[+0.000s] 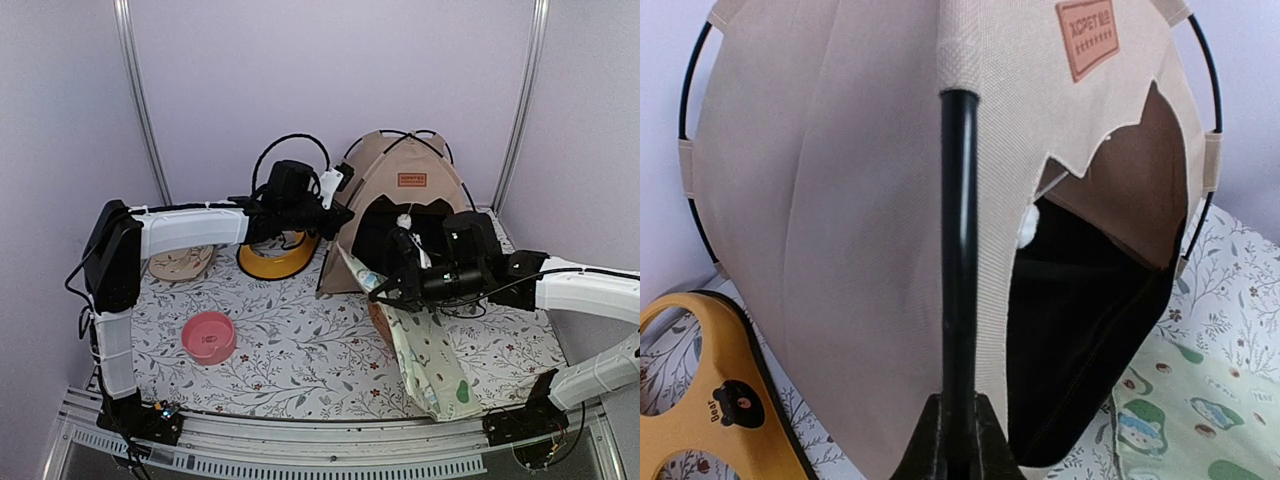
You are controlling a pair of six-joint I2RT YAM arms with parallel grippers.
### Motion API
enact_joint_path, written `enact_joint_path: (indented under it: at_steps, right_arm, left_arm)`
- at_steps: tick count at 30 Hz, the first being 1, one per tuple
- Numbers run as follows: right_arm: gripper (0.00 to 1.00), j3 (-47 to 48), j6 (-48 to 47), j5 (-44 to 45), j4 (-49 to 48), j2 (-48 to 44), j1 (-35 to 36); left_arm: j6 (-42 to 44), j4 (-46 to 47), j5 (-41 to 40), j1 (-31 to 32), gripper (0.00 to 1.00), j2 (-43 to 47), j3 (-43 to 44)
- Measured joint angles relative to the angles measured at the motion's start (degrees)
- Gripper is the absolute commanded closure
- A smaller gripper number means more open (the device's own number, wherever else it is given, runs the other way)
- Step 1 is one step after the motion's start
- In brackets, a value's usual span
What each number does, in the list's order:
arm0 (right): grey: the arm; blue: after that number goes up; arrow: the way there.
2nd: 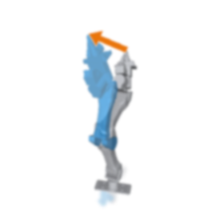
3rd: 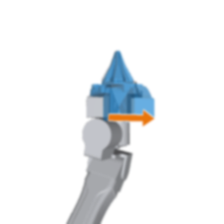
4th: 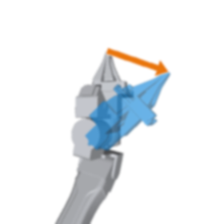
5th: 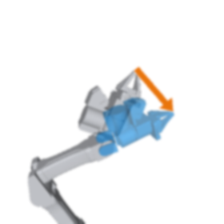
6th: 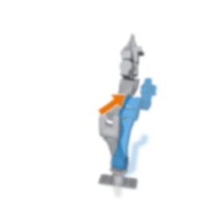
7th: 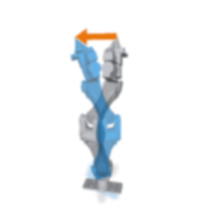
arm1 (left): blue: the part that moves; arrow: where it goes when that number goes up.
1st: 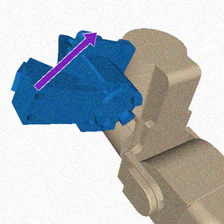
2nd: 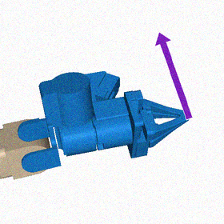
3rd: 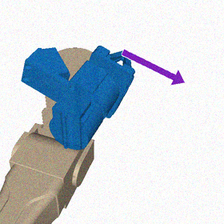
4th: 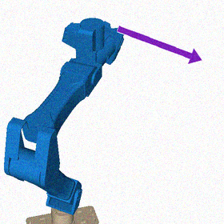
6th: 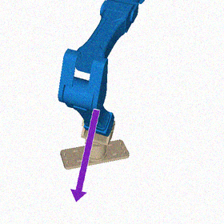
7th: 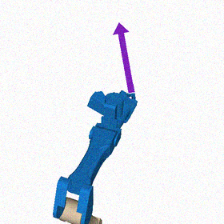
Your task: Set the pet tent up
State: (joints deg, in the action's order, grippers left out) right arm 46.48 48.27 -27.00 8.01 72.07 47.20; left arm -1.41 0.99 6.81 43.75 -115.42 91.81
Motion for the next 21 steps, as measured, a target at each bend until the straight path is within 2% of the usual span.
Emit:
enact_joint_path:
  at_steps: [4,6,9,11,16,21]
  right_arm:
    - [1.0,4.8,-0.1,-1.5,-1.7,-2.8,0.0]
    - [1.0,7.4,-0.4,-1.6,-2.4,-3.8,0.0]
    - [1.0,11.3,-1.6,-0.6,-2.5,-4.1,0.0]
    - [1.0,13.4,-2.5,0.3,-2.5,-3.7,0.0]
    - [1.0,14.6,-3.7,1.5,-4.5,-0.7,0.0]
    - [1.0,14.6,-3.8,4.4,-6.9,2.4,1.1]
  left_arm:
    - [1.0,-0.3,-0.1,0.0,1.0,0.0,0.0]
    - [1.2,-0.5,-0.2,0.0,0.87,0.0,0.0]
    - [1.7,-1.4,-0.2,0.0,0.61,0.2,0.0]
    - [1.4,-2.7,-0.6,0.0,0.49,0.3,0.0]
    - [-1.1,-5.2,-2.9,-0.1,0.31,5.0,-2.6]
    - [-5.1,-4.7,-5.5,-1.0,0.24,15.3,-8.2]
